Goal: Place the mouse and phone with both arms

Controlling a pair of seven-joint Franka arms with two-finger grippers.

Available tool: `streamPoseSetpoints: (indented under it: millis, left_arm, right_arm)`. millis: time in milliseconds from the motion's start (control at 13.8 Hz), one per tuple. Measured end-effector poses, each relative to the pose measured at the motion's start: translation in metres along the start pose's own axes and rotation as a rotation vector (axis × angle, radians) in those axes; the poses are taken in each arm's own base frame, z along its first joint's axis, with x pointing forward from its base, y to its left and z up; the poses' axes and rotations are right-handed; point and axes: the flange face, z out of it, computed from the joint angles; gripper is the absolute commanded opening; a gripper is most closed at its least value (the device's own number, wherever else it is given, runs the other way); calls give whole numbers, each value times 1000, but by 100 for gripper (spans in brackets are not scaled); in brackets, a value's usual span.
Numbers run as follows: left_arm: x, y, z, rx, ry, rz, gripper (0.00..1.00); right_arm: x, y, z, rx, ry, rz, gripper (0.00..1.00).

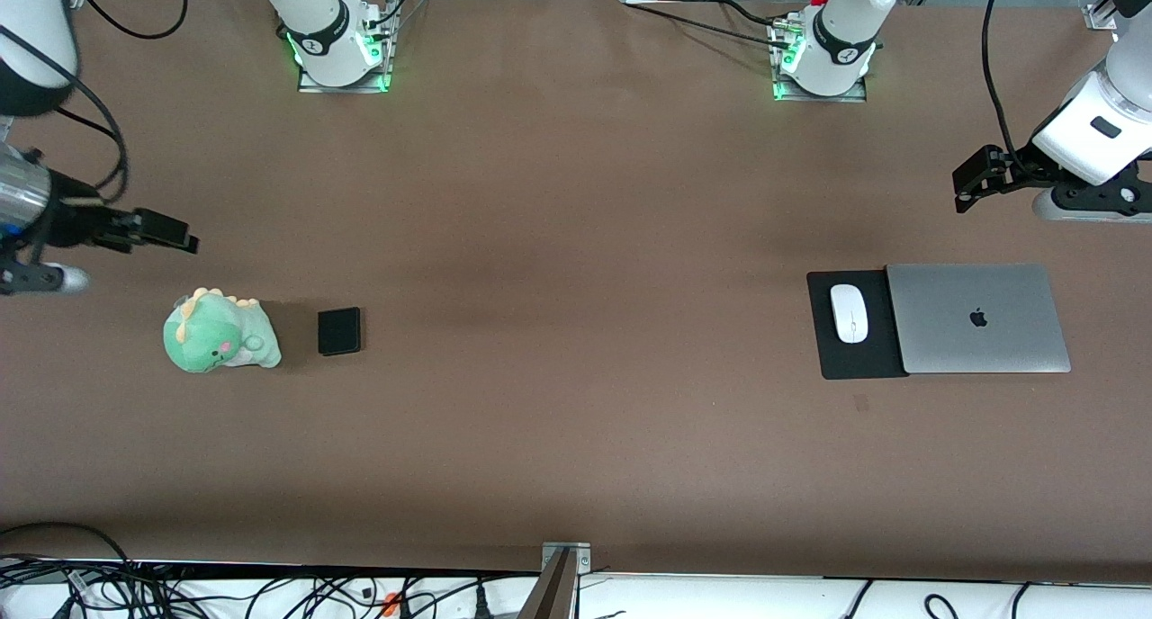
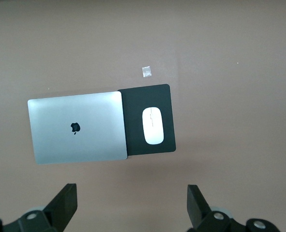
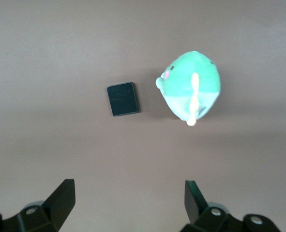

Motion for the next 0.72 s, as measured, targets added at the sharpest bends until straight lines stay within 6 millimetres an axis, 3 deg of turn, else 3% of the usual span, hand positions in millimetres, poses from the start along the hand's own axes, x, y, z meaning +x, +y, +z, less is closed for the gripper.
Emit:
streamPoseSetpoints:
  millis: [361, 722]
  left_arm:
    - [2, 2, -1, 0, 3, 3, 100]
    - [6, 4, -2, -2, 6, 16, 100]
  right_arm:
    - [-28, 34, -53, -19, 74, 40, 100]
    - [-26, 32, -55, -50, 77, 30, 100]
